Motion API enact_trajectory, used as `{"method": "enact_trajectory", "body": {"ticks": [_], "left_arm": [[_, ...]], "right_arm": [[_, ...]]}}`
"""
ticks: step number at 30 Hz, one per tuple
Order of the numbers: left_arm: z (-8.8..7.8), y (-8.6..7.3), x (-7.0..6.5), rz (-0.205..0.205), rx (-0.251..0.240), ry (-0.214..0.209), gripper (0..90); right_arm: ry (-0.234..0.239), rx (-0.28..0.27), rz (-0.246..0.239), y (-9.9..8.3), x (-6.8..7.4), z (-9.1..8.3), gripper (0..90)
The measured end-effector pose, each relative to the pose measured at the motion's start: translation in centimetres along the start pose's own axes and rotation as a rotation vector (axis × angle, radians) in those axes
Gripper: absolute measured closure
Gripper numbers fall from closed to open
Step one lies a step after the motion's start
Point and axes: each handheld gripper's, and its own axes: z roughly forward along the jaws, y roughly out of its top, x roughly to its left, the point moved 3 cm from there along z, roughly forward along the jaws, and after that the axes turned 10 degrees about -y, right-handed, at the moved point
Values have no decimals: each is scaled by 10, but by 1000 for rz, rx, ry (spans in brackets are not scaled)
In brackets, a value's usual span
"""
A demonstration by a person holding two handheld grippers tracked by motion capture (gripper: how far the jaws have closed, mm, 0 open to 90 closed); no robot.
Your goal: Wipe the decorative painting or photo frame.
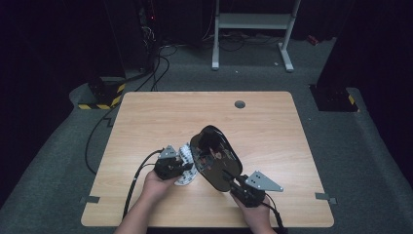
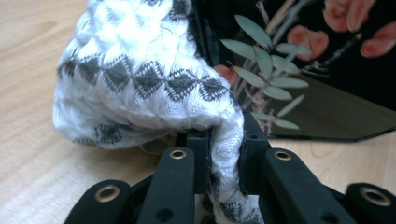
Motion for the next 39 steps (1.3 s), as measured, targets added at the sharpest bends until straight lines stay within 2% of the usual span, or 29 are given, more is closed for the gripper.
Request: {"method": "enact_trajectory", "body": {"ticks": [3, 7, 10, 13, 15, 20, 23, 30, 33, 35, 38, 39], "left_arm": [[-2, 2, 0, 3, -10, 6, 790], [-10, 10, 5, -39, -92, 1, 789], [-20, 21, 8, -58, -172, 11, 788], [-32, 33, 7, -55, -246, 19, 787], [-36, 38, 3, -42, -257, 23, 787], [-30, 28, -4, -30, -184, 30, 785], [-21, 17, -11, -13, -111, 36, 785], [-1, -3, -28, 44, 47, 11, 778], [1, -4, -29, 34, 41, 6, 775], [-4, -3, -30, 28, 13, 23, 774], [-21, -4, -27, 19, -21, 65, 773], [-31, -6, -25, 25, -28, 101, 771]], "right_arm": [[0, 0, 1, 0, 0, 0, 807], [-4, 2, 4, 0, 0, 0, 807], [-3, 1, 3, 0, 0, 0, 807], [-2, 1, 3, 0, 0, 0, 807], [-1, 0, 2, 0, 0, 0, 807], [-3, 1, 5, 0, -1, 0, 807], [-4, 1, 4, 0, 0, 0, 807], [-5, 0, 4, 0, 0, 0, 807], [-5, 2, 5, 0, 0, 0, 807], [-3, 5, 4, 0, -1, 0, 807], [5, 7, 6, 1, -1, 1, 809], [6, 7, 6, 1, -1, 1, 809]]}}
